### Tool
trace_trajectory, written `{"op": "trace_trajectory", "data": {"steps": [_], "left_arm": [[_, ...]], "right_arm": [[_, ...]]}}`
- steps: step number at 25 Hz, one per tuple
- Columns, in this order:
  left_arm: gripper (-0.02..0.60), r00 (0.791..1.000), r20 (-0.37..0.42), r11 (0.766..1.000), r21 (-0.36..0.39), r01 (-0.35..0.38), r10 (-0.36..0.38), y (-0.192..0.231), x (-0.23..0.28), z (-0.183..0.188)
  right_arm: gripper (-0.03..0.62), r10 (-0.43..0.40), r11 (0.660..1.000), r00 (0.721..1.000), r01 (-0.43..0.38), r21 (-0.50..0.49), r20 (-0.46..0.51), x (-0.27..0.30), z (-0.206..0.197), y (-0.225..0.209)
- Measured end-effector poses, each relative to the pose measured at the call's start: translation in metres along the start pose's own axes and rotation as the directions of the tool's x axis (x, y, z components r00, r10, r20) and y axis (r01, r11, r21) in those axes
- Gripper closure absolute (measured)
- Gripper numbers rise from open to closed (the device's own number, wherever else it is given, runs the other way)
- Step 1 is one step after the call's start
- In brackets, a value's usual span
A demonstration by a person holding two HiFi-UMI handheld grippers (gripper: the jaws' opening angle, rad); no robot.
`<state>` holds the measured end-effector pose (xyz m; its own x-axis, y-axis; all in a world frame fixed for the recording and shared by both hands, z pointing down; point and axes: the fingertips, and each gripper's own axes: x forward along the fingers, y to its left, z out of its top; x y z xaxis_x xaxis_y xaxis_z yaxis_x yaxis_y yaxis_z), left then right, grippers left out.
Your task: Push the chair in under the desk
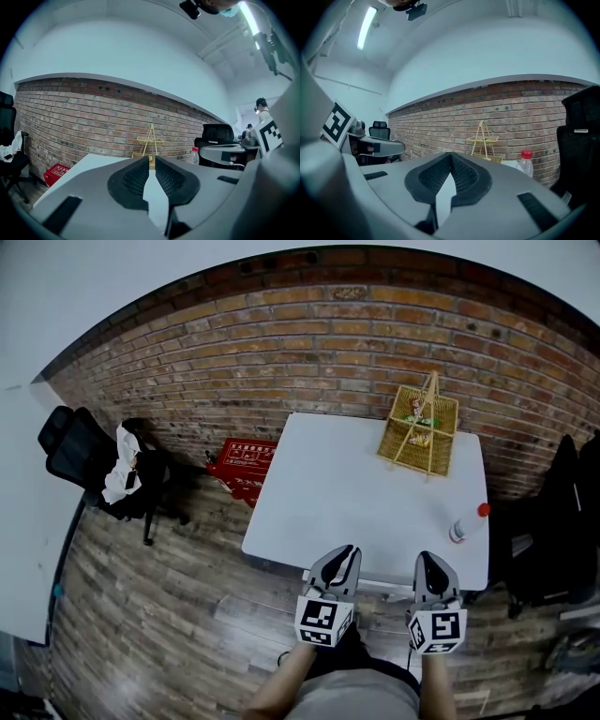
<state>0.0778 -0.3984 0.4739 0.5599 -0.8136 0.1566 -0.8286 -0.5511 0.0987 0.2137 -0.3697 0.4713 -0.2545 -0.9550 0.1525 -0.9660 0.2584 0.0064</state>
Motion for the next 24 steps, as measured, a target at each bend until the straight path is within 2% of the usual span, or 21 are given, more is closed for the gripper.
{"op": "trace_trajectory", "data": {"steps": [15,20,24], "left_arm": [[0.531,1.000,-0.008,1.000,-0.001,0.008,-0.008,0.0003,0.0019,-0.0044],[0.531,0.999,-0.025,0.999,0.036,0.024,-0.023,-0.0038,0.0020,-0.0070],[0.531,0.999,-0.024,0.999,0.036,0.027,-0.026,-0.0059,0.0016,-0.0092]], "right_arm": [[0.578,0.006,1.000,1.000,-0.006,-0.001,-0.025,0.0020,-0.0100,0.0022],[0.579,-0.001,1.000,1.000,0.001,-0.001,-0.026,0.0012,-0.0096,0.0012],[0.579,-0.003,1.000,1.000,0.003,-0.002,-0.023,0.0009,-0.0105,-0.0001]]}}
